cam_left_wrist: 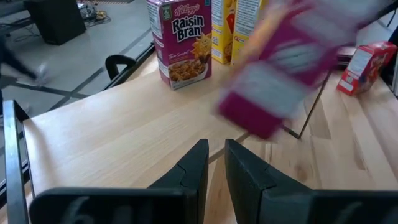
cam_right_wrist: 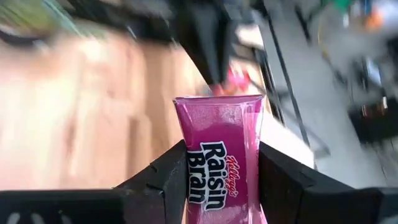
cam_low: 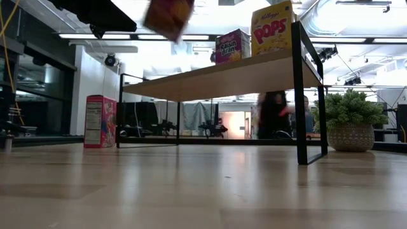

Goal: Stack cereal on shelf
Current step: Put the violet cereal box on the shelf

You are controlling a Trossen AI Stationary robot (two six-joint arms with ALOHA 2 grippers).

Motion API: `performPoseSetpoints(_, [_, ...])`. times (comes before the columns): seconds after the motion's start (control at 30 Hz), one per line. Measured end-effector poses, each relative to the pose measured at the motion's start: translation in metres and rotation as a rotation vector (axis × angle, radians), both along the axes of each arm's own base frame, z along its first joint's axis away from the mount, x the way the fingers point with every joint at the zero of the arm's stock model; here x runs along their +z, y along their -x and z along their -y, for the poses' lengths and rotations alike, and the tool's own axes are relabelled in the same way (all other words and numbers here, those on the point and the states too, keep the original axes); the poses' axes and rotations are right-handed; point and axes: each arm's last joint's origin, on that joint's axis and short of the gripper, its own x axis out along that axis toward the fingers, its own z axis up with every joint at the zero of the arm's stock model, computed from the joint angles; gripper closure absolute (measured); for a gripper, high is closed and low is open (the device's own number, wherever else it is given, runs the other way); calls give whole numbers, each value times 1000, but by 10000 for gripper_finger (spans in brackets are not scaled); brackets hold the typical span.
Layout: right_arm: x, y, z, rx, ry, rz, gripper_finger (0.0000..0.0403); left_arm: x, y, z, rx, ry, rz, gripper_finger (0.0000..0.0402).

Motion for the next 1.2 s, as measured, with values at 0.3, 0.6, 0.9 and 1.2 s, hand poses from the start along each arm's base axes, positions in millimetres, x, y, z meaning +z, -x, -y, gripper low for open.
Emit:
performPoseSetpoints(0.3, [-10, 2, 44, -230, -79, -182, 249, 0, 0, 0, 8, 22, 6, 355])
performPoseSetpoints(0.6, [-16, 12, 76, -401, -278, -275, 249, 0, 0, 0, 9, 21, 7, 355])
performPoseSetpoints(0.9, [-18, 16, 95, -470, -369, -306, 249, 0, 0, 0, 9, 21, 7, 355])
performPoseSetpoints(1.2, [-17, 14, 99, -526, -455, -261, 249, 0, 0, 0, 9, 21, 6, 355])
